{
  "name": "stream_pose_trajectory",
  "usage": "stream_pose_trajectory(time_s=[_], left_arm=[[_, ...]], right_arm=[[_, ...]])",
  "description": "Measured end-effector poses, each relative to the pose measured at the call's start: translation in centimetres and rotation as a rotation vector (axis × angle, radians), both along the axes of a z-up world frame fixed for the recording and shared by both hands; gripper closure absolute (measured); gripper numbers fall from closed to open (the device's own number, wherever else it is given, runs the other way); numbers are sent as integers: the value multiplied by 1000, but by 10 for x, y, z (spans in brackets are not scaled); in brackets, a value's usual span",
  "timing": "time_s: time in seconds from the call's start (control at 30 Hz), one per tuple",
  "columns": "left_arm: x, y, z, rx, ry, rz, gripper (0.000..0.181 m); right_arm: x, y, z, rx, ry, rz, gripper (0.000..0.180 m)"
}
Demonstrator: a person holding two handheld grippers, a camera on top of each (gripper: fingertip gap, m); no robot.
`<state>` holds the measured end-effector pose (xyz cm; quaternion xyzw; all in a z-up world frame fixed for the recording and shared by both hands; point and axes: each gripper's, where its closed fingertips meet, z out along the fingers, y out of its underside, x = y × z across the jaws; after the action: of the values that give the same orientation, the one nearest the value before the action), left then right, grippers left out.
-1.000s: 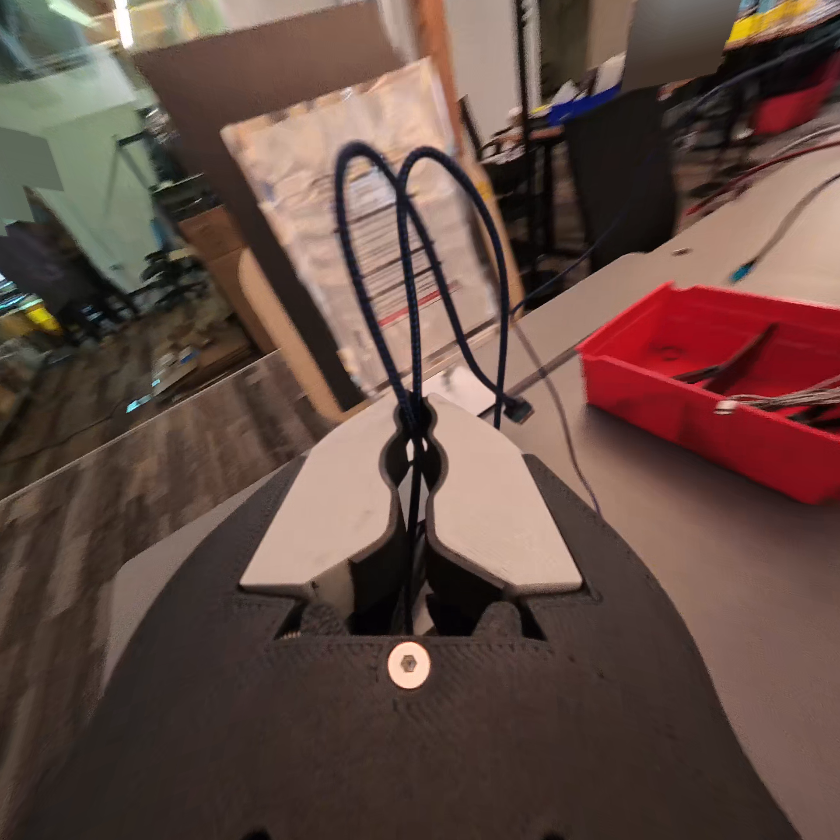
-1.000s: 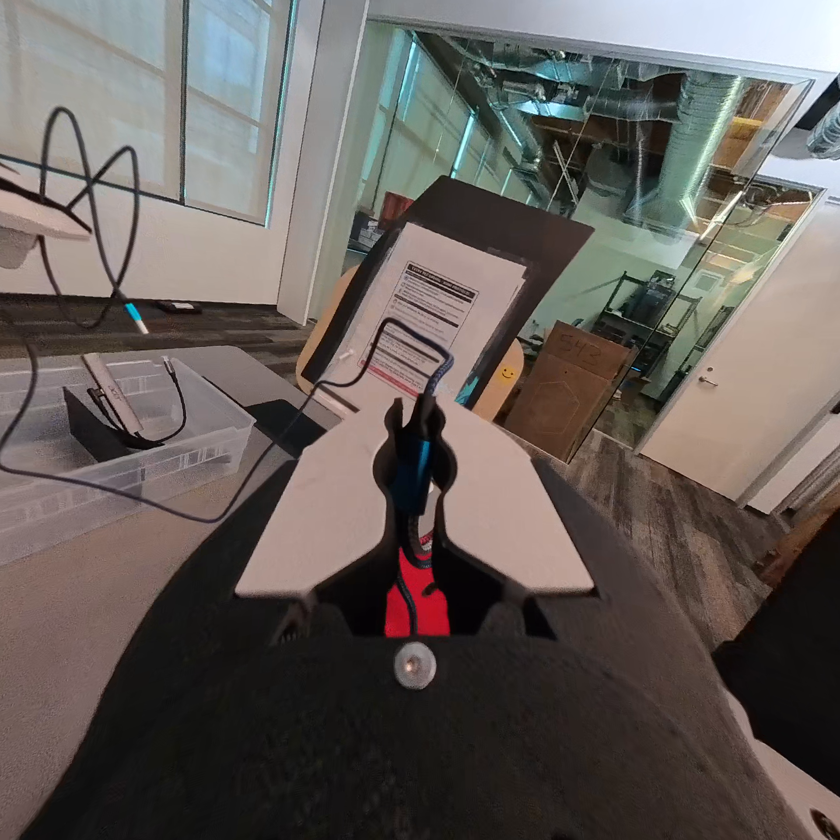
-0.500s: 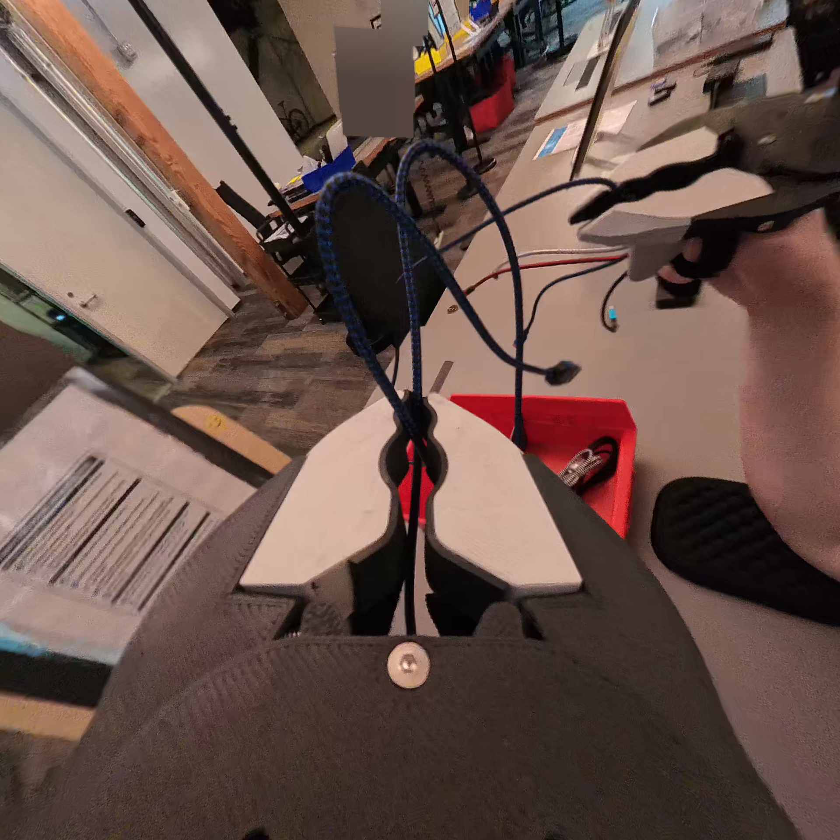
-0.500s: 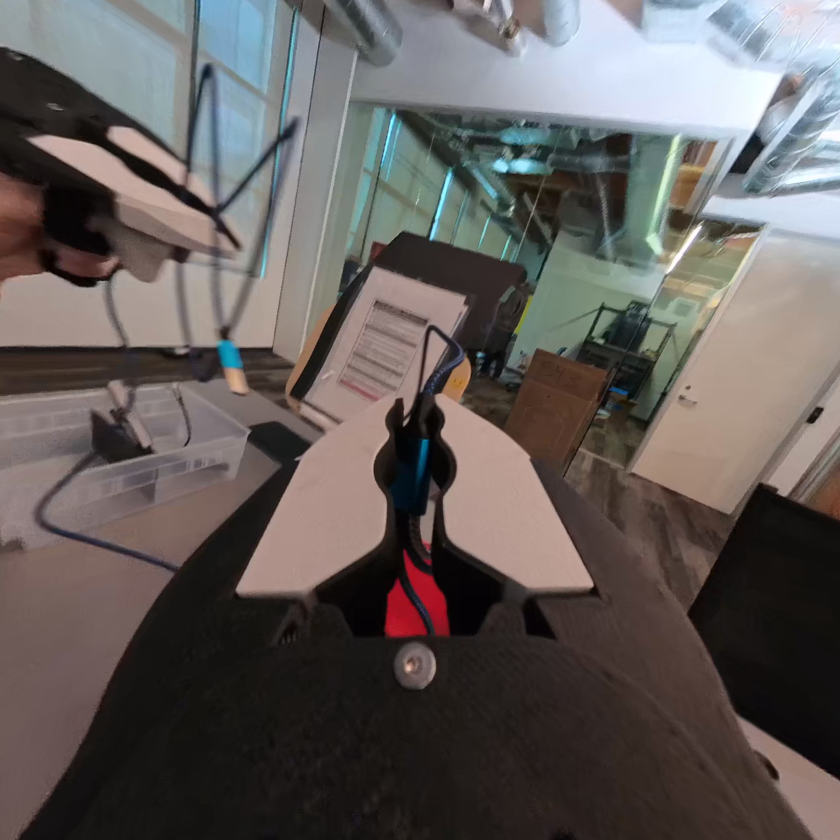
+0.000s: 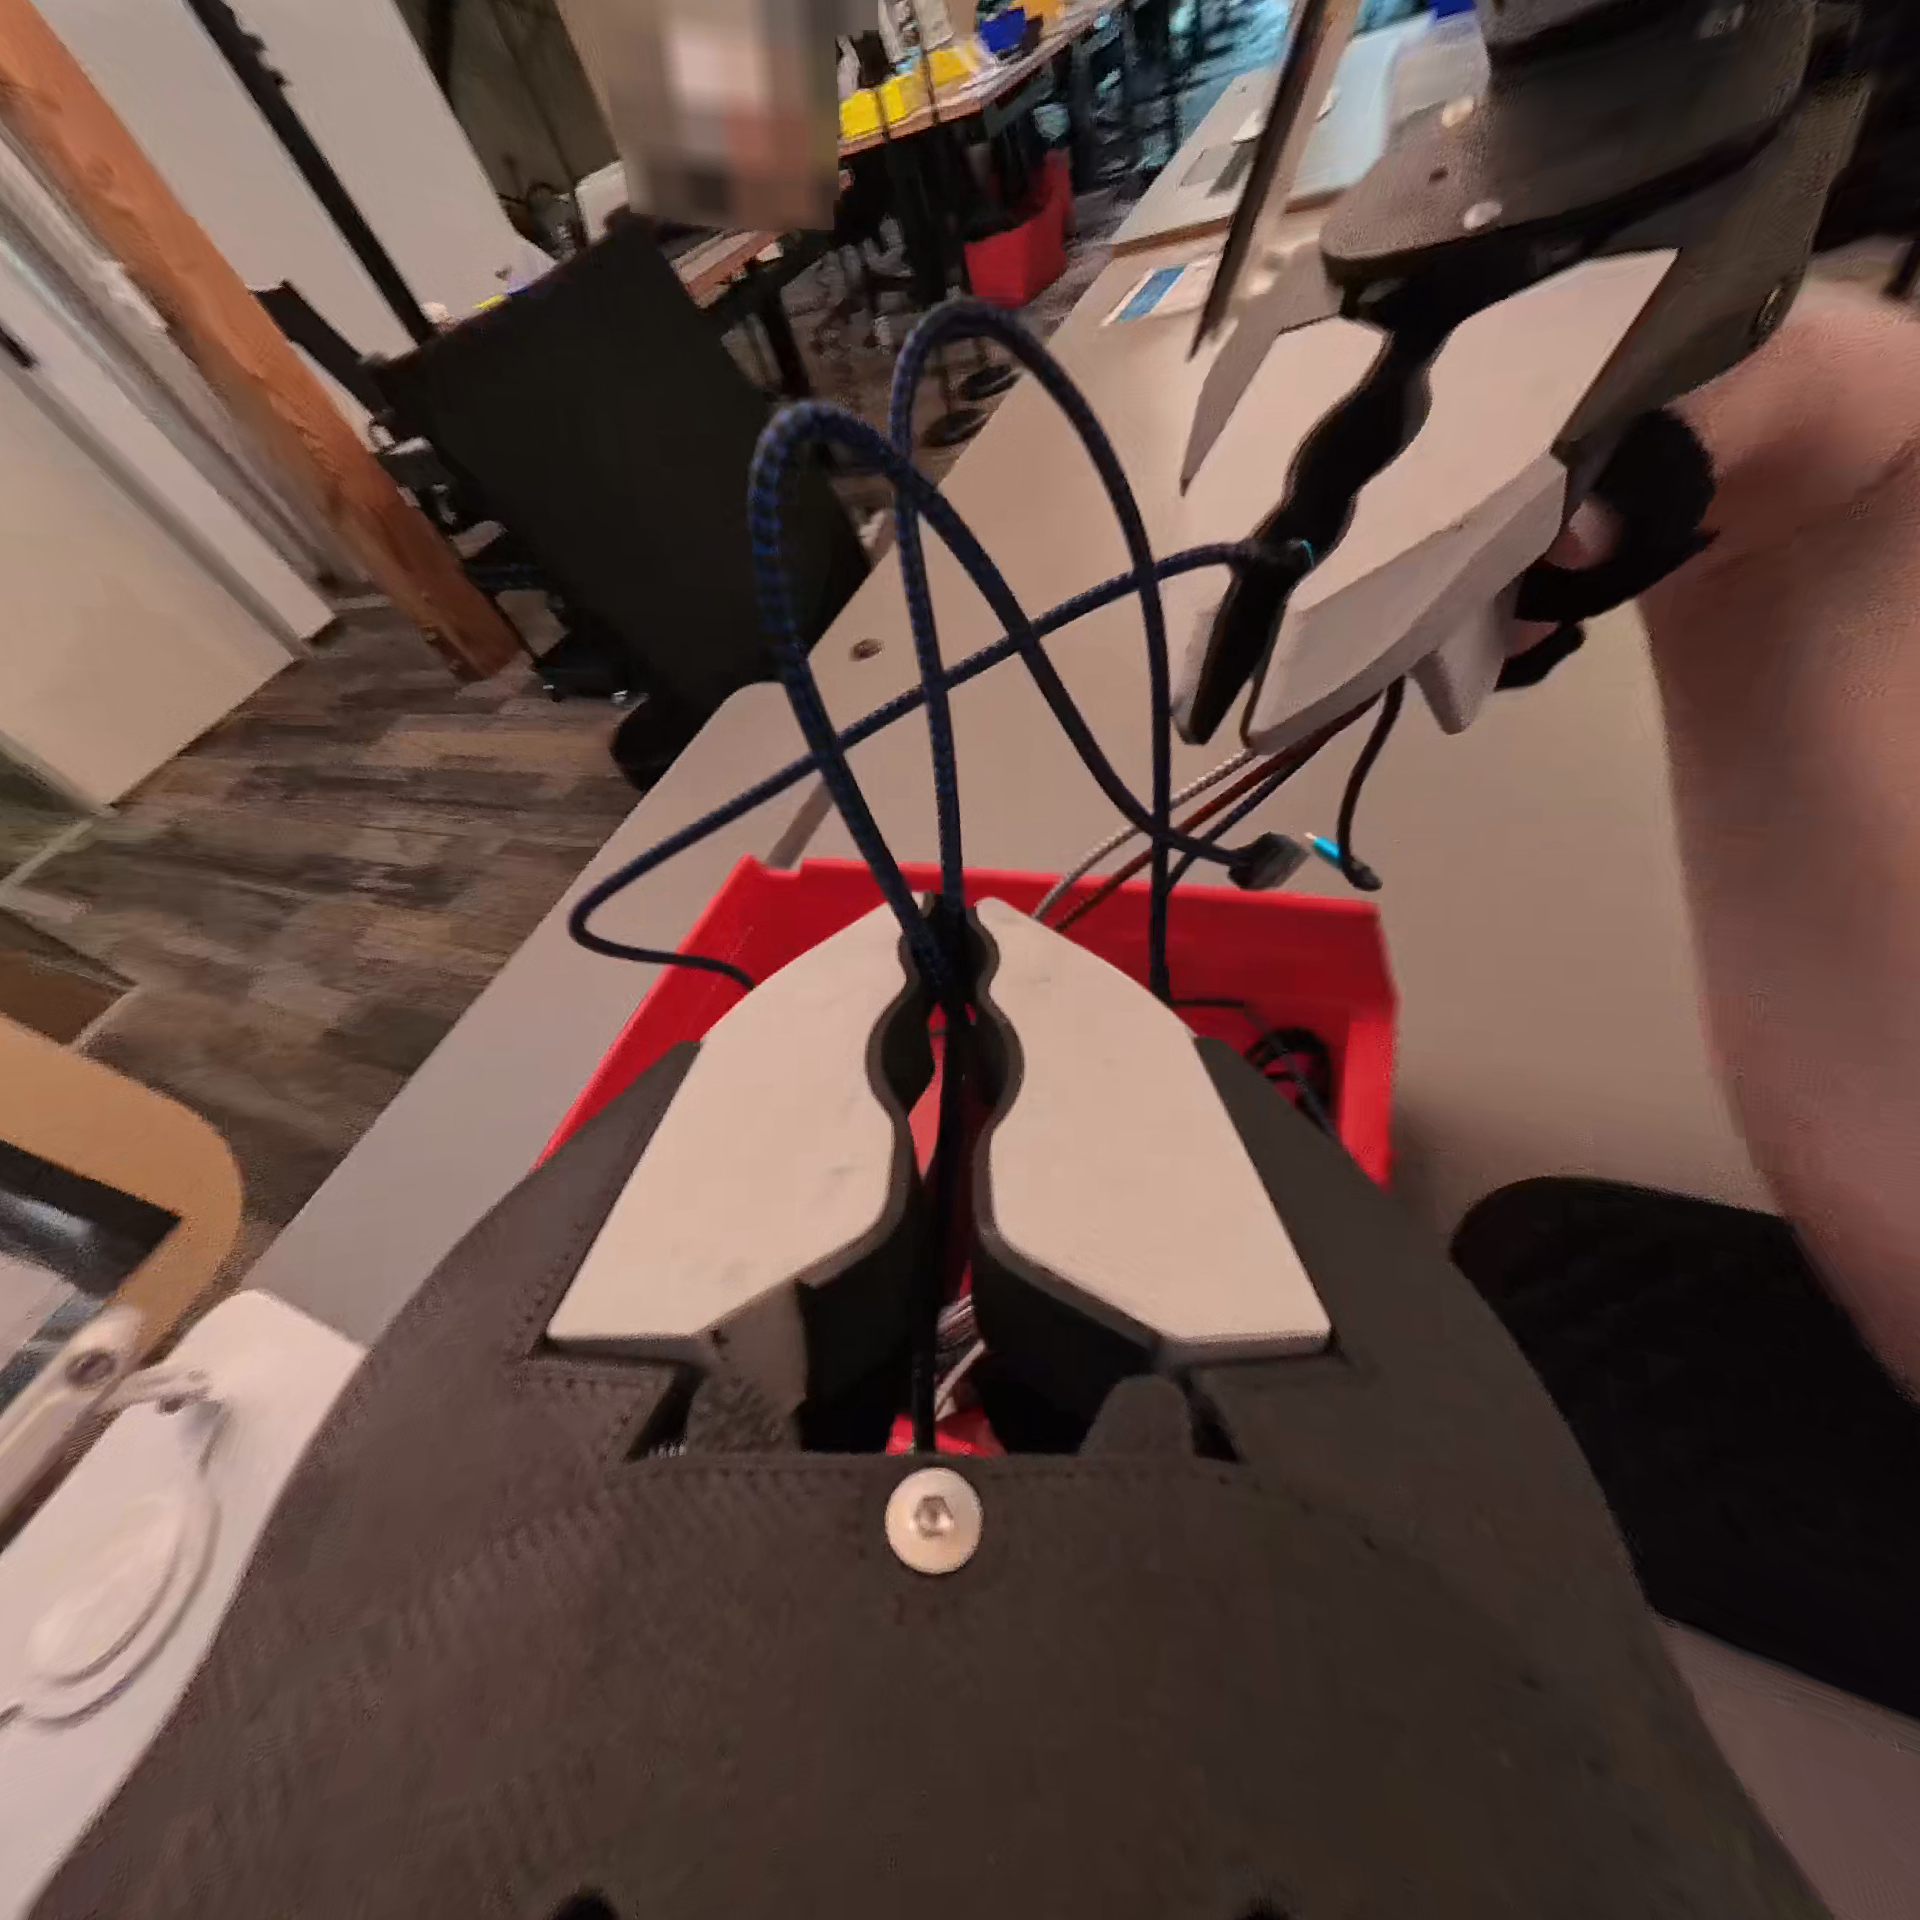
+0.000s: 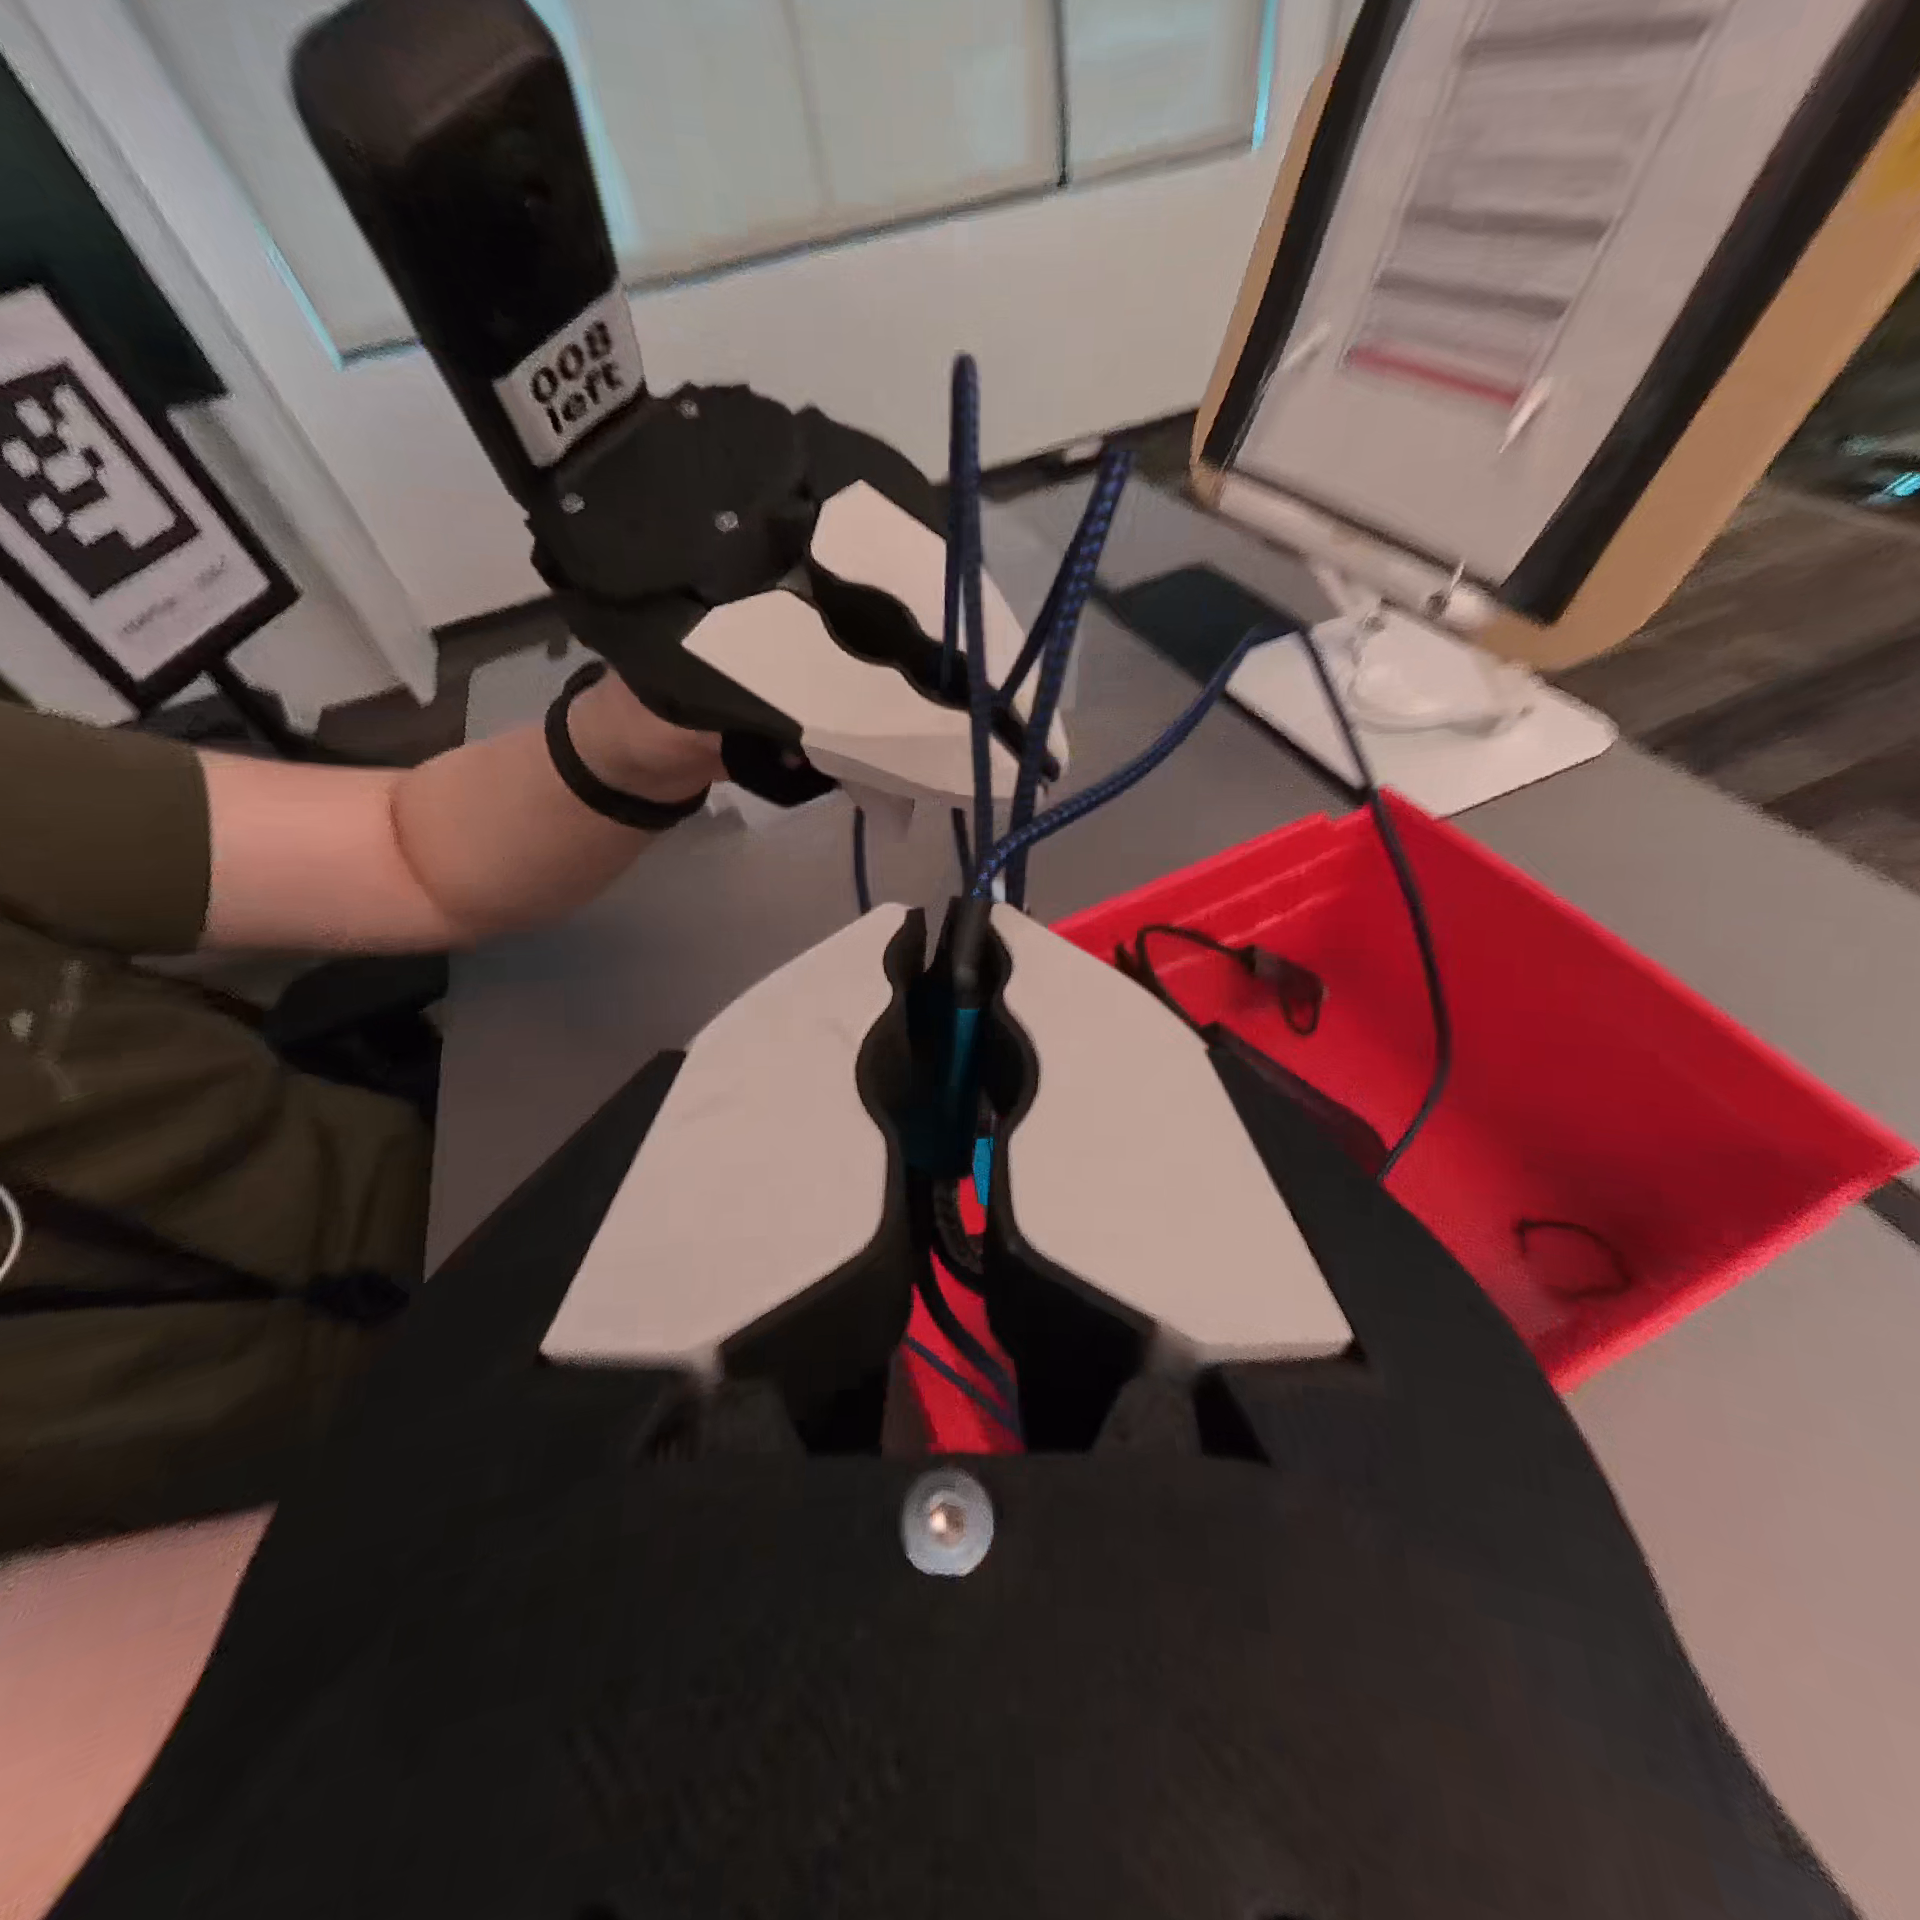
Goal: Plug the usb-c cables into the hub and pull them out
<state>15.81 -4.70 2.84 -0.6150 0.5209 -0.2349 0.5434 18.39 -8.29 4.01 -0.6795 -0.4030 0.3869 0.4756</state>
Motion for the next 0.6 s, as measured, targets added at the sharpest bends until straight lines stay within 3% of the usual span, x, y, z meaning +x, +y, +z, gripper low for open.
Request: stream_pose_trajectory(time_s=[0.17,0.3,0.4,0.47,0.6], left_arm=[[-11,11,-24,84,67,83,179],[-31,22,-19,30,-12,125,179],[-40,28,-18,-56,-90,118,179],[-40,29,-20,-87,-112,97,178],[-25,27,-39,-91,-24,53,178]], right_arm=[[-40,13,-18,-209,25,156,172],[-78,15,1,-209,74,198,172],[-90,14,-3,-220,54,229,171],[-83,16,-23,-259,11,242,172],[-43,28,-100,-416,-226,161,172]])
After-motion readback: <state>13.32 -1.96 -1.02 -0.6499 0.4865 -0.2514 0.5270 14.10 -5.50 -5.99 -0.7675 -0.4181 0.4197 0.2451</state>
